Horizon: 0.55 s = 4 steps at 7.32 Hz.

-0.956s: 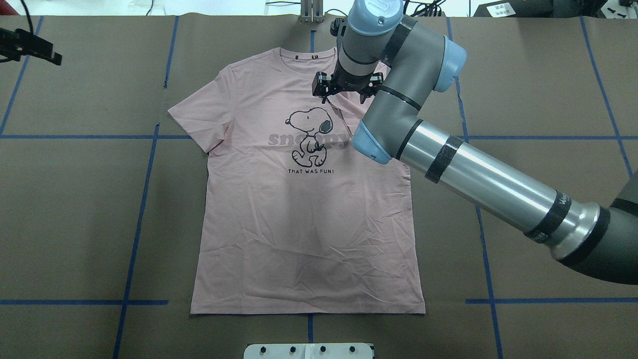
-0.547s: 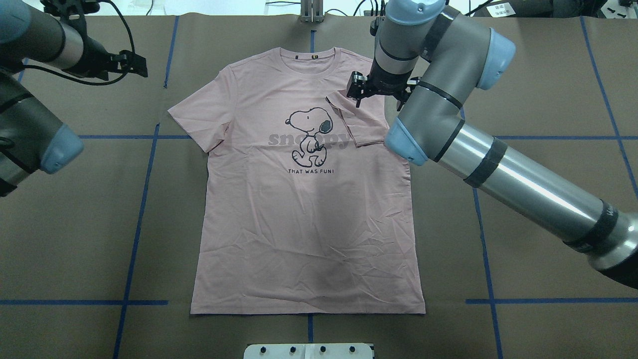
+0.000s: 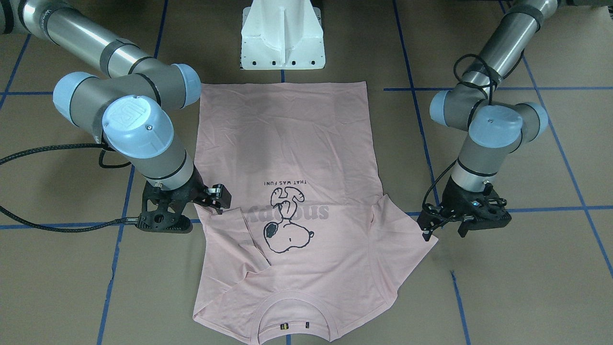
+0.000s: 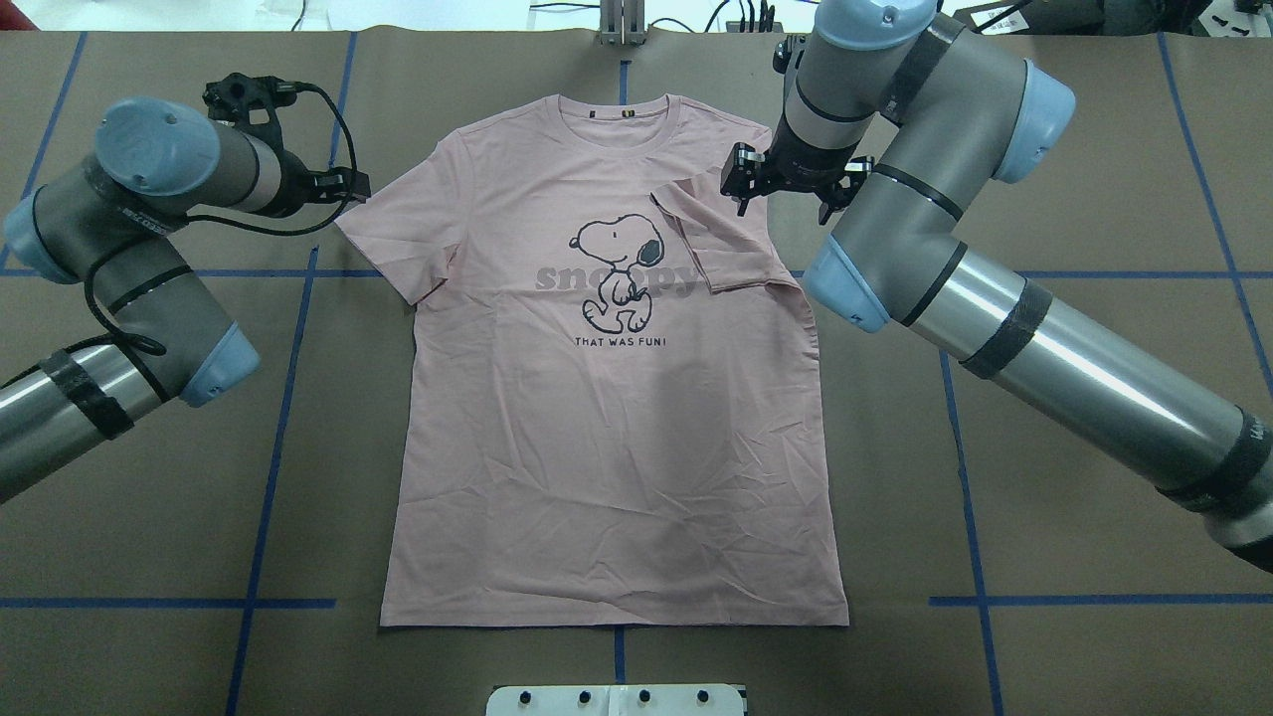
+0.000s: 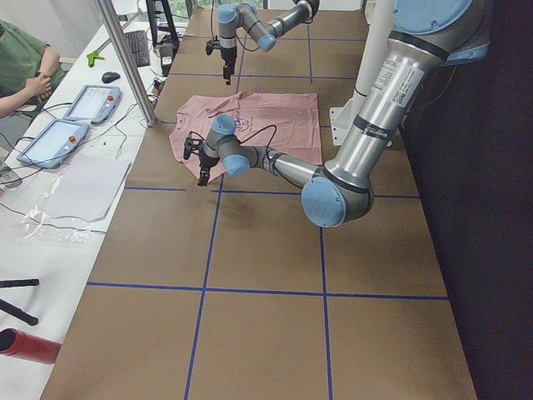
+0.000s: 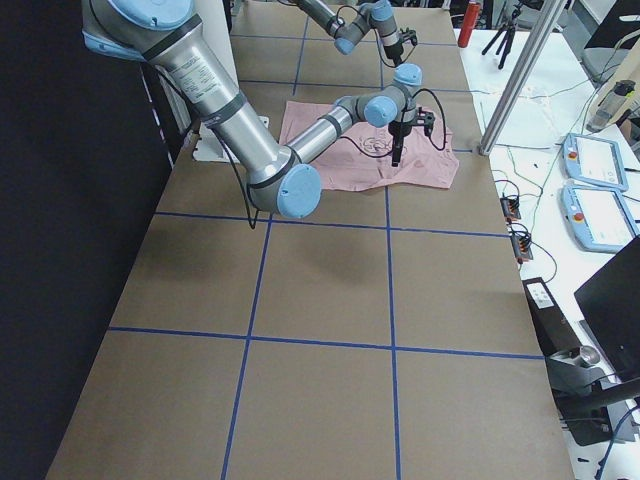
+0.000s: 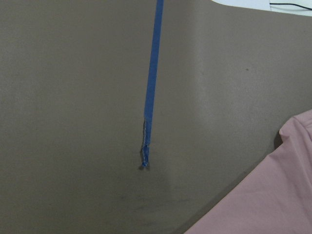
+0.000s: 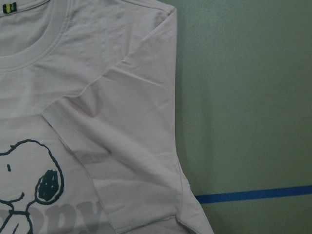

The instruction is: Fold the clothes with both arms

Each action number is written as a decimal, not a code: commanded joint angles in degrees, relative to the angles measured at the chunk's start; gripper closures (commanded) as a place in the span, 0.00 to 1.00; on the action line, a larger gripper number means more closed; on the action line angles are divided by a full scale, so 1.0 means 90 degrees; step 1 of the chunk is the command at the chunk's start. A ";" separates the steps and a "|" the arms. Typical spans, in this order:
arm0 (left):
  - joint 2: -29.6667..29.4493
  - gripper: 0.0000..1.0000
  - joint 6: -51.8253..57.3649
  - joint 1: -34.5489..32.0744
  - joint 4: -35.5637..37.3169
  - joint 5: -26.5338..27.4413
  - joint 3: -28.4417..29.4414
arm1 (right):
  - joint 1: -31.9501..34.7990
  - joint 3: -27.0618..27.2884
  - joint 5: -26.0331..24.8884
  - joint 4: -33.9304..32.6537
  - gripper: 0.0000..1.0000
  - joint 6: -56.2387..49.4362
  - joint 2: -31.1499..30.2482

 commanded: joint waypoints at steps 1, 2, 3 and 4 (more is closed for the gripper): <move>-0.0058 0.07 0.0002 0.0170 -0.0019 0.0042 0.0154 | -0.0007 0.0006 0.0020 0.0007 0.00 0.0046 -0.0004; -0.0087 0.08 0.0002 0.0170 -0.0038 0.0042 0.0241 | -0.0007 0.0006 0.0020 0.0007 0.00 0.0046 -0.0004; -0.0097 0.08 0.0002 0.0170 -0.0232 0.0042 0.0406 | -0.0007 0.0006 0.0020 0.0007 0.00 0.0046 -0.0004; -0.0126 0.10 0.0002 0.0170 -0.0302 0.0051 0.0485 | -0.0007 0.0006 0.0020 0.0007 0.00 0.0046 -0.0004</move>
